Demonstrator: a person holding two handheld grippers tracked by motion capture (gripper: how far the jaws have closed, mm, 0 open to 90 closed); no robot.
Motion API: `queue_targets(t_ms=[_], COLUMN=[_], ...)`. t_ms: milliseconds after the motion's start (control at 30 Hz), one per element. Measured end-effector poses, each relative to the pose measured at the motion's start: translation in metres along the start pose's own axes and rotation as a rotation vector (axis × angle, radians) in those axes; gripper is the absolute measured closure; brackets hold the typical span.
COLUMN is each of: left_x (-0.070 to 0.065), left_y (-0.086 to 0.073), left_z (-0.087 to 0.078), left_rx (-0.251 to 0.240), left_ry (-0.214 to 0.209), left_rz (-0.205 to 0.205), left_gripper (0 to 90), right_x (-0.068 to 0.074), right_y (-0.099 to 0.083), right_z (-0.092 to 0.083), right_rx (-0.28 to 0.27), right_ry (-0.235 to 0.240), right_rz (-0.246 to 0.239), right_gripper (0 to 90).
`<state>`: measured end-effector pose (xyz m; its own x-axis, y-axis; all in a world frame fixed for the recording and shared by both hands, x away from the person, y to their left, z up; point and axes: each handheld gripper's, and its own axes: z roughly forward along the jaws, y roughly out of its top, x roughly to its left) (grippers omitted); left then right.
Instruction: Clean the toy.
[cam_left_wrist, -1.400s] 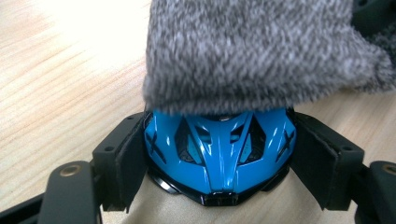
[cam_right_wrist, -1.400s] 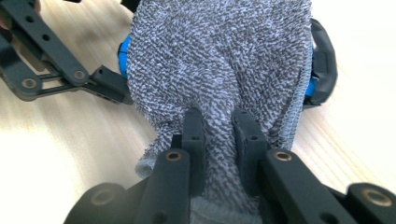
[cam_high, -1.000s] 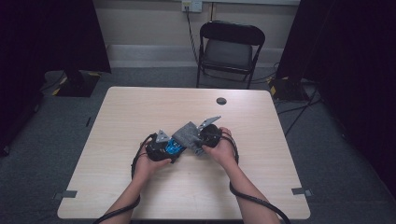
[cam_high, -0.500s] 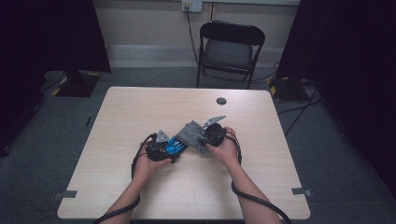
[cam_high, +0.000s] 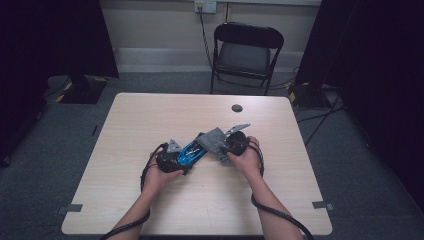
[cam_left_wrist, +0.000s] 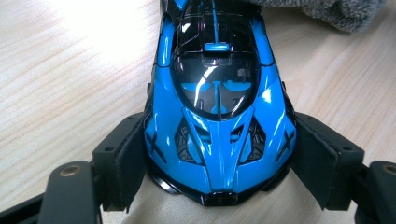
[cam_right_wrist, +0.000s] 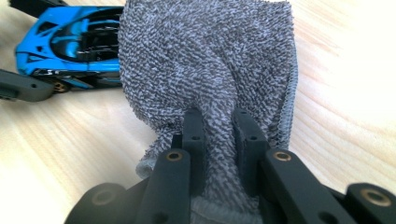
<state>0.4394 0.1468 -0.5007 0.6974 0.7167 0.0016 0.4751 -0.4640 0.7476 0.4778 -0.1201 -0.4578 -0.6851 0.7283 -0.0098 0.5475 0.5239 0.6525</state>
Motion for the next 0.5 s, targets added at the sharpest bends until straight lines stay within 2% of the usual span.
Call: queue_targets(t_ms=[200,500], left_x=[0.0000,0.0000], left_y=[0.0000,0.0000], left_z=[0.0000,0.0000], left_rx=[0.000,0.000], left_ry=[0.000,0.000], left_rz=[0.000,0.000], left_gripper=[24.3,24.3], right_x=[-0.0029,-0.0056], right_y=[-0.0022,0.0009], right_z=[0.0052,0.0067], right_rx=[-0.007,-0.008], right_ry=[-0.021,-0.062], right_rz=[0.042,0.064], right_gripper=[77.7,77.7])
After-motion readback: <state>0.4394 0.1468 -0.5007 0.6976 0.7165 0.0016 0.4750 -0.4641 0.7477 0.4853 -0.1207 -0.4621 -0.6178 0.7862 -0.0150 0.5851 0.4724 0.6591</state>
